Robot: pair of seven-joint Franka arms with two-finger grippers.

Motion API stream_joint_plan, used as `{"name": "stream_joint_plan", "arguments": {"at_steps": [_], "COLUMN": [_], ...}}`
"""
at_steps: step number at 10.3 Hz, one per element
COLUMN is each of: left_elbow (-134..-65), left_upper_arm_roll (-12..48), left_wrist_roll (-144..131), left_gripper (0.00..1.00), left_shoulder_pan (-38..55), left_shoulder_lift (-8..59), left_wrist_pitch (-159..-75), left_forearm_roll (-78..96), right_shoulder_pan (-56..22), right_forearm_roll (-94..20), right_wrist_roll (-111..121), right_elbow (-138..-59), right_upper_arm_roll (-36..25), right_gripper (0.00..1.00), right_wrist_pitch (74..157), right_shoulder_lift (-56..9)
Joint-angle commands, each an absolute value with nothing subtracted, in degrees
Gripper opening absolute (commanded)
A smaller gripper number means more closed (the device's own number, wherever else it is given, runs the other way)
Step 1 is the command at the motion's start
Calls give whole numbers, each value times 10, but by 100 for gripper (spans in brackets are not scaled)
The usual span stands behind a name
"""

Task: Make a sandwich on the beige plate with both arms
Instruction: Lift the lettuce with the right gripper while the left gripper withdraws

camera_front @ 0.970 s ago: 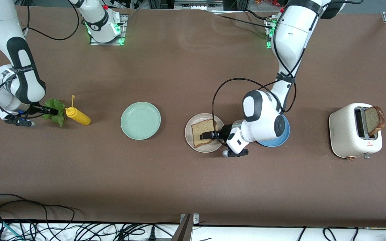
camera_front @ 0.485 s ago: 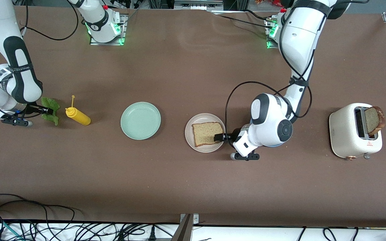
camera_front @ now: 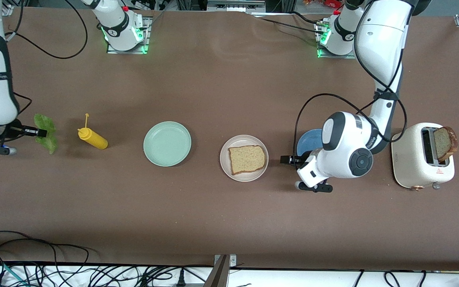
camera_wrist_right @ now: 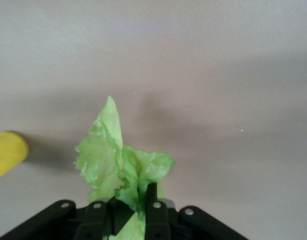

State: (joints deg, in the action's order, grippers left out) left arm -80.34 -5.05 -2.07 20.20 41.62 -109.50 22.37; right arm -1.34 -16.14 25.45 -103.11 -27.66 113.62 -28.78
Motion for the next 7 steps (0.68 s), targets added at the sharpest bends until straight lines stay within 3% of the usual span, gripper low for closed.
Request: {"name": "stream_joint_plan", "arguments": {"at_steps": [1,4,7], "left_elbow": [-808,-808,-809], "left_upper_arm_roll": [-47,-47,-47], "left_wrist_roll": [-25,-24,-21], "left_gripper": [100,100,100], "left_shoulder_pan": [176,145,138], "left_shoulder_lift": [392,366,344], "left_wrist_pitch": [-1040,-986,-962], "left_forearm_roll": [157,115,49], "right_shoulder_pan": [-14,-38,-124], "right_forearm_roll": [-169,-176,-246], "right_wrist_roll": [226,81,-153], "right_elbow": [-943,-839,-817], "right_upper_arm_roll": [-282,-278,-275], "right_gripper": [0,0,0], "right_wrist_pitch": [1010,842,812], "right_shoulder_lift": [-288,-288,-267]}}
